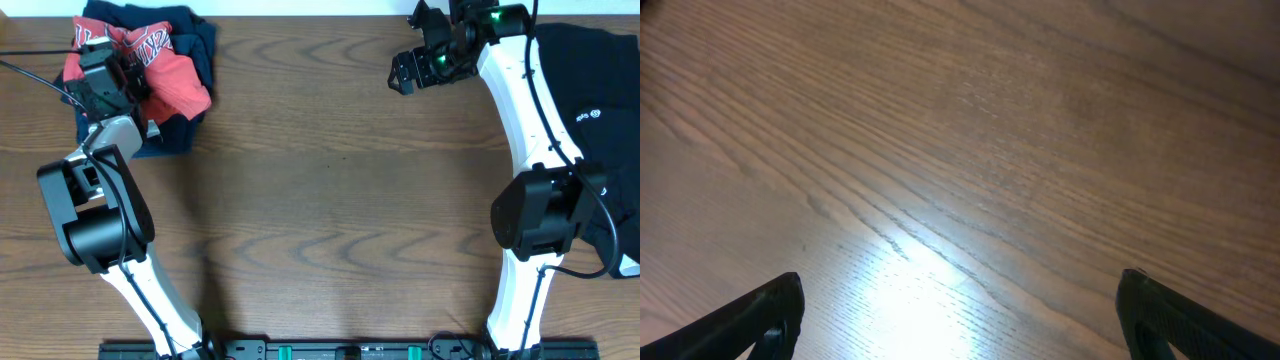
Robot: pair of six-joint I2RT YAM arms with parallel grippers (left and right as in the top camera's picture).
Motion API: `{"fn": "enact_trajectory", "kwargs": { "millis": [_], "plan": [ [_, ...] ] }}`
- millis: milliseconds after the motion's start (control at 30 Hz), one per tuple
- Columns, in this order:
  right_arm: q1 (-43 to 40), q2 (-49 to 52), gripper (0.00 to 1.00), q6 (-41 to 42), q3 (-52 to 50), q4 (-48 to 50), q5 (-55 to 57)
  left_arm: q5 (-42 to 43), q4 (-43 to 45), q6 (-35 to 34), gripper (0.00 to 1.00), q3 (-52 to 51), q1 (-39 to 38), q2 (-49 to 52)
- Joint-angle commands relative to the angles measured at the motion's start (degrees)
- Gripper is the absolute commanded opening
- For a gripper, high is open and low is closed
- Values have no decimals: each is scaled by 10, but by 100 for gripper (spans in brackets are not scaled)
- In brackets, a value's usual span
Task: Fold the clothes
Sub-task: 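Lower the red shirt onto the navy stack and adjust it with the left gripper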
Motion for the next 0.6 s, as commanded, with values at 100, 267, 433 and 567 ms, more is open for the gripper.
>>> {"fn": "enact_trajectory", "kwargs": {
  "millis": [100, 267, 433, 567],
  "plan": [
    [4, 6, 97, -4, -3, -3, -8, -15, -16, -9, 98, 3, -19, -25],
    [4, 6, 96, -4, -3, -5, -8, -15, -4, 0, 98, 7, -56, -97],
    [4, 6, 96, -4, -3, -7, -8, -3, 30, 9, 98, 7, -73, -102],
    [5, 6, 96, -4, -3, -15, -8, 30, 55, 8, 98, 7, -66, -64]
  ]
}}
